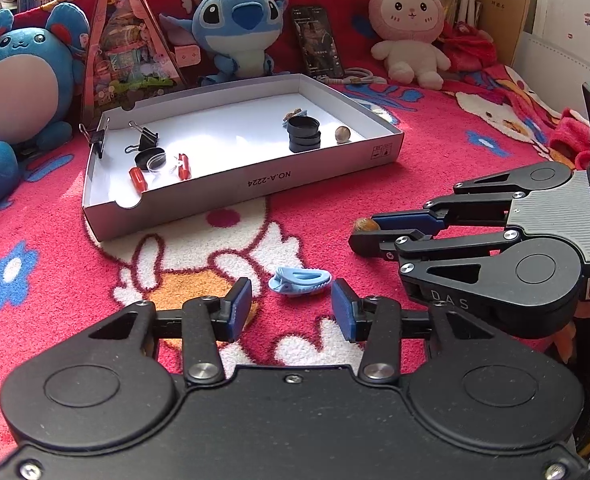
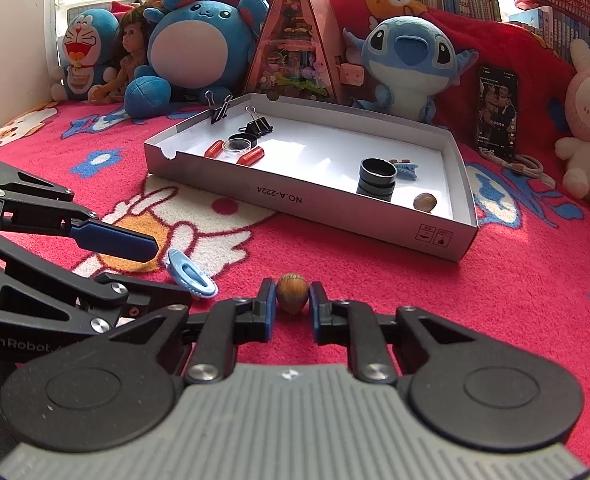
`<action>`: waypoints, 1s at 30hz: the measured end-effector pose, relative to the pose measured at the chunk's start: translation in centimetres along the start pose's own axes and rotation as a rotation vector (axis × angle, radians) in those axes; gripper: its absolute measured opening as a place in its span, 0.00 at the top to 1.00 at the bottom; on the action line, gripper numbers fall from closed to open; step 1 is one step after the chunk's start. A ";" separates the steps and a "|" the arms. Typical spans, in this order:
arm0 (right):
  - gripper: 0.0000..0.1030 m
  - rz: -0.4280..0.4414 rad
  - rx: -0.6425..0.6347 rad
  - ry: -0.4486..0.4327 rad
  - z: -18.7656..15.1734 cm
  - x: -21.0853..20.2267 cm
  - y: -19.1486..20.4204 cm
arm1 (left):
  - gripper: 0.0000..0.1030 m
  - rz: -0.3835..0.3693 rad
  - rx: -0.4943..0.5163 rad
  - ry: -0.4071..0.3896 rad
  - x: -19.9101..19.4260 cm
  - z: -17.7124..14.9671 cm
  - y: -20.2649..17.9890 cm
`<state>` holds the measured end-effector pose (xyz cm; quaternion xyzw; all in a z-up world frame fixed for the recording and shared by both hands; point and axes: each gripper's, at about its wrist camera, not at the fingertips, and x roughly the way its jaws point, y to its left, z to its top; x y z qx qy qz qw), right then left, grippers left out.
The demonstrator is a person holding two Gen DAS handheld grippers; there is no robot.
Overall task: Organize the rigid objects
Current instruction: 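Grasp the blue hair clip with the left tool while the right tool grasps a brown nut, then carry the blue hair clip and brown nut over the white tray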
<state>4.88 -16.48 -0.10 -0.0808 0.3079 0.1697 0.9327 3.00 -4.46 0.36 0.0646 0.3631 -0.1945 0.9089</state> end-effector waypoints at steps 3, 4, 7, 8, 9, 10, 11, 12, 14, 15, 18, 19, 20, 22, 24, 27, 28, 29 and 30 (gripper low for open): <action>0.78 -0.028 0.023 0.001 -0.2 -0.2 -0.7 | 0.59 -0.001 -0.001 -0.005 0.5 0.1 -0.5; 0.78 -0.035 0.030 0.002 -0.3 -0.2 -0.8 | 0.59 -0.002 -0.002 -0.004 0.6 0.2 -0.6; 0.78 -0.050 0.042 0.004 -0.4 -0.3 -1.2 | 0.59 -0.005 -0.004 0.005 1.2 0.1 -0.9; 0.78 -0.054 0.042 0.003 -0.5 -0.3 -1.2 | 0.59 0.000 0.001 0.001 1.4 0.1 -1.1; 0.78 -0.057 0.042 0.002 -0.5 -0.3 -1.2 | 0.59 0.007 0.009 -0.002 1.4 0.1 -1.2; 0.78 -0.059 0.041 0.001 -0.6 -0.3 -1.2 | 0.59 0.015 0.019 -0.005 1.5 0.1 -1.4; 0.78 -0.060 0.042 -0.001 -0.6 -0.3 -1.2 | 0.59 0.019 0.023 -0.007 1.6 0.1 -1.5; 0.78 -0.061 0.042 -0.002 -0.6 -0.3 -1.1 | 0.60 0.023 0.025 -0.007 1.7 0.1 -1.6; 0.78 -0.064 0.043 -0.003 -0.7 -0.2 -1.1 | 0.64 0.038 0.031 -0.010 1.8 0.1 -1.7; 0.78 -0.064 0.043 -0.003 -0.7 -0.2 -1.1 | 0.64 0.044 0.038 -0.012 1.7 0.1 -1.7; 0.78 -0.066 0.045 -0.007 -0.8 -0.2 -1.1 | 0.65 0.050 0.052 -0.014 1.7 0.0 -1.9; 0.78 -0.066 0.045 -0.007 -0.8 -0.2 -1.1 | 0.65 0.052 0.059 -0.015 1.7 0.0 -2.0; 0.78 -0.067 0.046 -0.008 -0.8 -0.2 -1.1 | 0.65 0.052 0.061 -0.015 1.7 0.0 -2.0; 0.78 -0.067 0.048 -0.009 -0.8 -0.1 -1.1 | 0.65 0.050 0.058 -0.014 1.7 0.0 -2.0; 0.77 -0.069 0.044 -0.010 -0.8 -0.1 -1.1 | 0.65 0.048 0.049 -0.014 1.6 0.1 -1.9; 0.70 -0.080 0.046 -0.025 -1.0 -0.1 -1.0 | 0.65 0.060 0.039 -0.018 1.5 0.1 -1.7; 0.69 -0.089 0.051 -0.034 -1.2 -0.1 -0.9 | 0.65 0.064 0.036 -0.020 1.4 0.1 -1.6; 0.62 -0.100 0.056 -0.045 -1.3 -0.1 -0.9 | 0.65 0.071 0.030 -0.021 1.4 0.0 -1.6; 0.60 -0.117 0.061 -0.057 -1.5 0.0 -0.8 | 0.65 0.076 0.024 -0.023 1.4 0.0 -1.4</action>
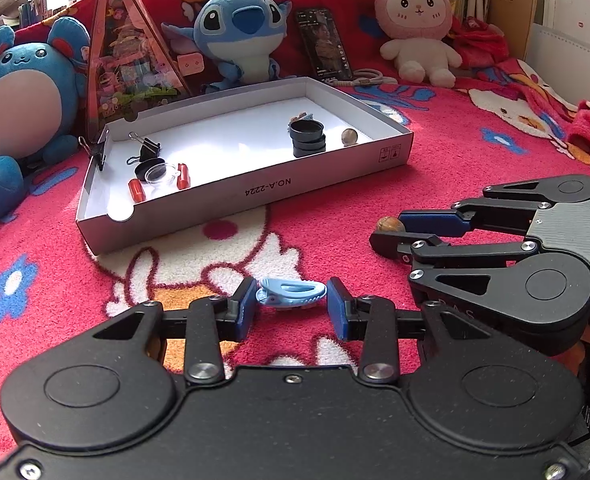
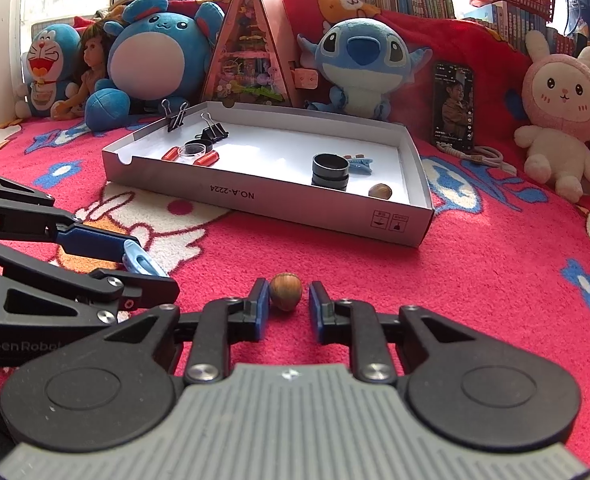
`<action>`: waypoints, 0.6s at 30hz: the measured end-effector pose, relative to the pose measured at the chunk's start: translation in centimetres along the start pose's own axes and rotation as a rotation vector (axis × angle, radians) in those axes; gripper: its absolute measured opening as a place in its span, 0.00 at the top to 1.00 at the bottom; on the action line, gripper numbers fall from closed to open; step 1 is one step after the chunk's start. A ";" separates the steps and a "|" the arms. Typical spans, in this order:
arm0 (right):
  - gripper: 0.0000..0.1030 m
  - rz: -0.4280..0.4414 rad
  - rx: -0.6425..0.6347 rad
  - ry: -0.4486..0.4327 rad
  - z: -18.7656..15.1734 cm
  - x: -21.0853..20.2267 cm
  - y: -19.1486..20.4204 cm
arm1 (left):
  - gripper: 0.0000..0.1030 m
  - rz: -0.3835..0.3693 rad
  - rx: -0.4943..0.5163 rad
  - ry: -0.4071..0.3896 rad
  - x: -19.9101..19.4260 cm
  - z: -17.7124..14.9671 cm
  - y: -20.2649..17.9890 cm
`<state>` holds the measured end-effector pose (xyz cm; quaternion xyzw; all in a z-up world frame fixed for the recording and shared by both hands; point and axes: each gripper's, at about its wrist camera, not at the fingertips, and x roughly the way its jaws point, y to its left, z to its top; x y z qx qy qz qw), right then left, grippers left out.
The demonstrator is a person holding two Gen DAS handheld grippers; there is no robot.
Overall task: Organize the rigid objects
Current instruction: 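Carry the blue hair clip and brown nut over the white tray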
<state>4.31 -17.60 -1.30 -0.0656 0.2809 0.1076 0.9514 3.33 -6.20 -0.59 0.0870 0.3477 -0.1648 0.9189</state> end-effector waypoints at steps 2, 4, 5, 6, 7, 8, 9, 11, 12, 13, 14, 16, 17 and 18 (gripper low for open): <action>0.58 -0.032 0.008 -0.027 -0.5 0.0 0.3 | 0.65 0.014 -0.012 -0.004 0.0 -0.1 0.3; 0.55 -0.069 0.001 -0.052 -0.9 -0.1 0.9 | 0.65 0.028 -0.027 -0.011 0.0 -0.2 0.5; 0.54 -0.085 -0.008 -0.060 -1.0 -0.2 1.2 | 0.65 0.034 -0.037 -0.015 0.0 -0.3 0.6; 0.54 -0.098 -0.015 -0.067 -1.1 -0.2 1.5 | 0.65 0.040 -0.048 -0.019 -0.1 -0.4 0.7; 0.53 -0.109 -0.018 -0.070 -1.2 -0.3 1.6 | 0.65 0.045 -0.058 -0.022 -0.1 -0.5 0.8; 0.53 -0.111 -0.014 -0.070 -1.2 -0.3 1.7 | 0.64 0.051 -0.073 -0.029 -0.1 -0.7 0.8; 0.53 -0.113 -0.006 -0.071 -1.2 -0.3 1.7 | 0.64 0.057 -0.082 -0.035 -0.1 -0.8 0.8; 0.52 -0.112 0.026 -0.071 -1.2 -0.4 1.5 | 0.64 0.070 -0.089 -0.050 -0.1 -1.1 0.6; 0.52 -0.114 0.042 -0.073 -1.3 -0.4 1.4 | 0.64 0.077 -0.090 -0.056 -0.1 -1.2 0.5; 0.52 -0.116 0.051 -0.076 -1.4 -0.4 1.3 | 0.63 0.087 -0.093 -0.064 -0.1 -1.4 0.4; 0.52 -0.120 0.054 -0.078 -1.5 -0.5 1.4 | 0.63 0.094 -0.096 -0.069 -0.1 -1.5 0.3; 0.52 -0.130 0.052 -0.083 -1.6 -0.5 1.6 | 0.63 0.103 -0.099 -0.075 0.0 -1.6 0.2; 0.52 -0.133 0.050 -0.084 -1.6 -0.5 1.7 | 0.63 0.108 -0.099 -0.080 -0.1 -1.6 0.1; 0.52 -0.134 0.049 -0.085 -1.6 -0.5 1.8 | 0.63 0.111 -0.103 -0.083 -0.1 -1.7 0.1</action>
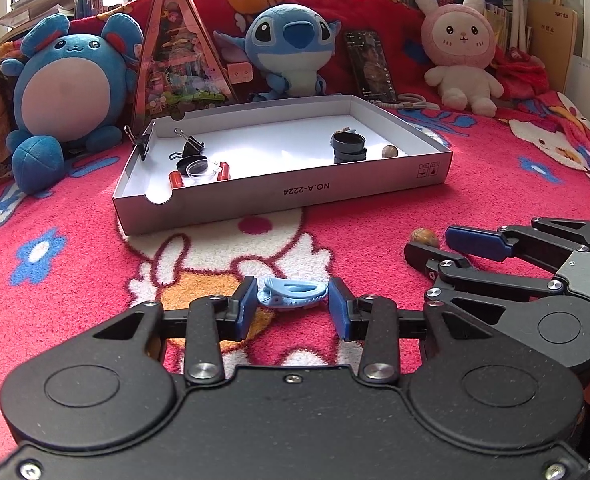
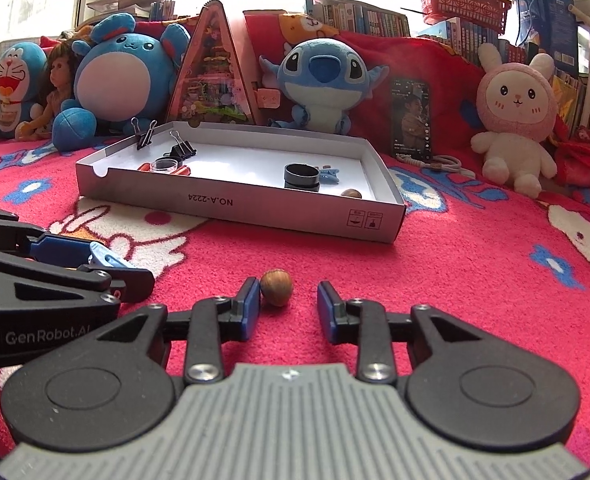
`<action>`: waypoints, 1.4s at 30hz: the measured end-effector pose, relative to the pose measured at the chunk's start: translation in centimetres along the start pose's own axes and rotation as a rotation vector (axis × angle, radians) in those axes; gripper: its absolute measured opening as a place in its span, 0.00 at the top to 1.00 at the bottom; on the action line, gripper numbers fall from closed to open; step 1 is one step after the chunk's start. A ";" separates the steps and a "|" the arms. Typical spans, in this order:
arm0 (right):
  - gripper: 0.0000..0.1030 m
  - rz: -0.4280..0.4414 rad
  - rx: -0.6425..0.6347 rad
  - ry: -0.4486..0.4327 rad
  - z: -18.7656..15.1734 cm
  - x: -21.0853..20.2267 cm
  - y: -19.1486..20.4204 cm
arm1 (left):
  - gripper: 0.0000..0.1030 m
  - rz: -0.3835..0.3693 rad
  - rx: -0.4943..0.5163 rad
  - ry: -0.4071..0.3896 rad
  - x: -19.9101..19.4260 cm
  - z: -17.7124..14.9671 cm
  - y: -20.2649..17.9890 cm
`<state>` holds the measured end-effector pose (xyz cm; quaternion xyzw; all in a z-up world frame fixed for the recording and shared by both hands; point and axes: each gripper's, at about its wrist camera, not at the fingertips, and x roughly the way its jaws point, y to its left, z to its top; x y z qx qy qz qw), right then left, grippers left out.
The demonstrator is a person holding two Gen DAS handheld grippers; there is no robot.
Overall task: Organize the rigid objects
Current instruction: 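Carry the blue hair clip and brown nut over the white tray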
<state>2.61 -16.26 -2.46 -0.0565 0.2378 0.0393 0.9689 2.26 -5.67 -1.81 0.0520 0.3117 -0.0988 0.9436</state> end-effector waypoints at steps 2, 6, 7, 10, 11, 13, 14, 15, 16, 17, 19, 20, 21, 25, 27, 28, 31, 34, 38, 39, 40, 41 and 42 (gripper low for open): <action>0.52 -0.001 0.006 -0.001 0.0 -0.1 0.0 | 0.63 0.004 -0.012 -0.007 0.0 -0.1 0.0; 0.54 0.000 0.031 0.000 0.0 -0.1 0.0 | 0.63 0.015 -0.022 -0.014 0.1 -0.1 0.0; 0.57 0.002 0.034 0.000 0.0 -0.1 -0.1 | 0.65 0.015 -0.022 -0.015 0.2 -0.1 0.0; 0.70 0.010 0.031 -0.001 0.0 -0.2 0.1 | 0.66 0.022 -0.014 -0.019 0.1 0.0 -0.2; 0.73 0.013 0.031 -0.002 0.0 -0.2 0.1 | 0.66 0.023 -0.013 -0.018 0.1 0.1 -0.2; 0.76 0.020 0.029 -0.001 0.1 -0.2 0.2 | 0.66 0.021 -0.012 -0.014 0.1 0.2 -0.1; 0.78 0.022 0.031 -0.003 0.1 -0.3 0.2 | 0.66 0.021 -0.011 -0.012 0.2 0.4 -0.1; 0.78 0.024 0.035 -0.003 0.2 -0.3 0.2 | 0.67 0.022 -0.009 -0.011 0.2 0.5 0.0; 0.79 0.026 0.039 -0.001 0.3 -0.2 0.1 | 0.67 0.025 -0.010 -0.014 0.2 0.7 0.1; 0.79 0.026 0.041 -0.002 0.4 -0.1 0.1 | 0.67 0.031 -0.010 -0.018 0.2 0.9 0.3; 0.79 0.024 0.047 -0.005 0.7 -0.1 0.0 | 0.67 0.036 -0.011 -0.026 0.2 1.4 0.5; 0.79 0.024 0.049 -0.005 0.8 0.0 0.0 | 0.67 0.036 -0.015 -0.028 0.2 1.8 0.8; 0.79 0.025 0.053 -0.006 0.9 0.0 -0.1 | 0.67 0.036 -0.018 -0.030 0.2 2.0 0.9; 0.79 0.022 0.068 -0.015 1.7 0.3 -0.6 | 0.67 0.043 -0.022 -0.040 0.4 3.3 1.7; 0.79 0.022 0.077 -0.018 2.1 0.4 -0.9 | 0.67 0.040 -0.030 -0.042 0.6 3.9 2.1; 0.79 0.022 0.085 -0.020 2.4 0.5 -1.1 | 0.67 0.040 -0.034 -0.045 0.7 4.3 2.3; 0.79 0.021 0.104 -0.025 3.2 0.8 -1.6 | 0.67 0.045 -0.042 -0.055 0.9 5.3 2.9; 0.79 0.020 0.127 -0.027 3.9 1.1 -2.2 | 0.67 0.038 -0.057 -0.059 1.2 6.2 3.6; 0.79 0.018 0.141 -0.031 4.8 1.5 -2.7 | 0.67 0.029 -0.083 -0.061 1.7 7.5 4.8; 0.79 0.017 0.145 -0.033 5.0 1.6 -2.9 | 0.67 0.031 -0.085 -0.064 1.8 7.8 5.0; 0.79 0.016 0.151 -0.034 5.3 1.8 -3.1 | 0.67 0.034 -0.087 -0.067 1.9 8.1 5.3; 0.79 0.015 0.156 -0.035 5.6 1.9 -3.3 | 0.67 0.035 -0.092 -0.068 2.1 8.4 5.6; 0.79 0.014 0.163 -0.035 5.8 2.0 -3.5 | 0.67 0.033 -0.100 -0.068 2.2 8.6 5.9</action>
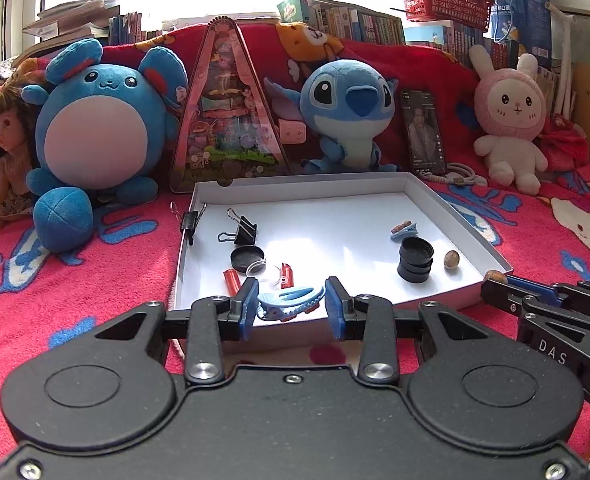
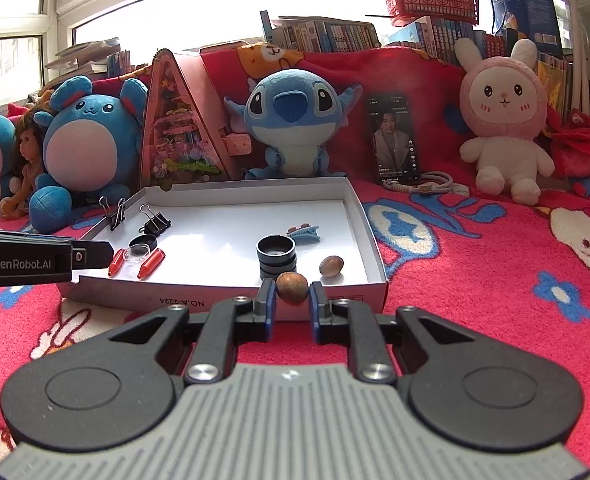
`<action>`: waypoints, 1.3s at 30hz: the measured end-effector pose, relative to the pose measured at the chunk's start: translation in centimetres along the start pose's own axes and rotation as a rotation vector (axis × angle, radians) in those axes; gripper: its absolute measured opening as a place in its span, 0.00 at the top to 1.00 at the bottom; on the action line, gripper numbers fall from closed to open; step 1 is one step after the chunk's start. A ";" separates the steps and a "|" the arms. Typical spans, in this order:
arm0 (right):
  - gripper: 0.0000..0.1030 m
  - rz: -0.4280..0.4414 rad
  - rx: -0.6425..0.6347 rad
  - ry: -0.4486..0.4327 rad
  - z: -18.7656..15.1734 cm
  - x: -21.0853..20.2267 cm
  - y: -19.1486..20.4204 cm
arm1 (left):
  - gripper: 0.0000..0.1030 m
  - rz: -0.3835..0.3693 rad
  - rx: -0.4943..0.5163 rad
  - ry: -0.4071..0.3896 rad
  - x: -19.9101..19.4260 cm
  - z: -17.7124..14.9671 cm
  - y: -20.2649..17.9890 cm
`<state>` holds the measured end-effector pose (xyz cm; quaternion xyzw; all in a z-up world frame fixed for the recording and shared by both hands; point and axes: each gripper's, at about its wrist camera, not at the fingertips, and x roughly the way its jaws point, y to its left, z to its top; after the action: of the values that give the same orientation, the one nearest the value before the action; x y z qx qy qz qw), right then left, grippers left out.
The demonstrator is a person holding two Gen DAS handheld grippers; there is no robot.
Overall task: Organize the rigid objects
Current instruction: 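Carry the blue hair clip and brown nut over the white tray, then lower the hair clip and nut into the tray and open both tools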
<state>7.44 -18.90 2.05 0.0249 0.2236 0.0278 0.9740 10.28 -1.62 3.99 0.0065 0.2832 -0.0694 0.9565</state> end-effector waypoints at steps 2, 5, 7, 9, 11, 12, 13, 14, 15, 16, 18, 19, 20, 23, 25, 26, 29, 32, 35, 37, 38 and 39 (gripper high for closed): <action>0.79 -0.002 0.010 0.002 0.5 0.3 -0.3 | 0.67 -0.007 -0.028 0.007 0.5 0.6 0.7; 0.79 -0.004 0.017 0.004 1.3 0.9 -0.7 | 0.67 -0.016 -0.057 0.017 1.3 1.6 1.5; 0.79 -0.005 0.023 0.008 1.9 1.3 -1.0 | 0.67 -0.020 -0.060 0.022 1.8 2.2 2.0; 0.79 -0.004 0.031 0.016 2.5 1.9 -1.3 | 0.67 -0.024 -0.065 0.032 2.4 2.8 2.3; 0.79 0.001 0.043 0.030 3.2 2.6 -1.7 | 0.67 -0.031 -0.071 0.042 2.8 3.4 2.7; 0.79 0.001 0.049 0.037 3.6 3.0 -1.9 | 0.67 -0.035 -0.073 0.050 3.2 3.8 3.0; 0.79 0.000 0.055 0.045 3.9 3.4 -2.2 | 0.67 -0.035 -0.074 0.057 3.4 4.0 3.2; 0.79 0.001 0.060 0.053 4.3 3.8 -2.4 | 0.67 -0.034 -0.073 0.067 3.9 4.4 3.4; 0.79 0.005 0.061 0.059 4.6 4.2 -2.5 | 0.67 -0.032 -0.073 0.077 4.2 4.6 3.6; 0.79 0.007 0.063 0.066 5.0 4.6 -2.7 | 0.67 -0.032 -0.073 0.091 4.7 4.9 3.8; 0.79 0.007 0.066 0.081 5.6 5.4 -2.8 | 0.67 -0.035 -0.081 0.119 5.6 5.2 4.2; 0.79 0.007 0.070 0.089 6.0 6.0 -3.0 | 0.67 -0.035 -0.087 0.135 6.1 5.4 4.4; 0.79 0.008 0.074 0.095 6.2 6.3 -3.1 | 0.67 -0.034 -0.092 0.146 6.6 5.4 4.6; 0.79 0.013 0.094 0.121 6.7 7.7 -3.3 | 0.67 -0.018 -0.098 0.168 7.7 5.4 4.9; 0.79 0.014 0.110 0.139 7.0 8.5 -3.5 | 0.67 -0.007 -0.096 0.178 8.3 5.4 5.0; 0.79 0.018 0.116 0.148 7.0 8.8 -3.5 | 0.67 -0.003 -0.097 0.182 8.6 5.4 5.1; 0.79 0.024 0.129 0.171 7.1 9.8 -3.5 | 0.67 0.004 -0.102 0.194 9.5 5.6 5.2; 0.79 0.023 0.139 0.197 7.2 10.7 -3.5 | 0.67 0.009 -0.102 0.218 10.7 6.0 5.3; 0.79 0.016 0.156 0.226 7.3 11.6 -3.6 | 0.67 0.007 -0.103 0.247 11.6 6.3 5.2; 0.79 0.015 0.172 0.241 7.3 12.2 -3.8 | 0.67 0.011 -0.094 0.256 12.2 6.5 5.0; 0.79 0.014 0.179 0.249 7.3 12.4 -3.9 | 0.67 0.011 -0.089 0.261 12.4 6.5 4.9; 0.79 0.014 0.184 0.254 7.3 12.6 -3.9 | 0.67 0.010 -0.086 0.266 12.5 6.5 4.8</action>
<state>22.16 -22.23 2.91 0.1117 0.3464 0.0167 0.9313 24.84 1.14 2.47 -0.0237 0.4104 -0.0510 0.9102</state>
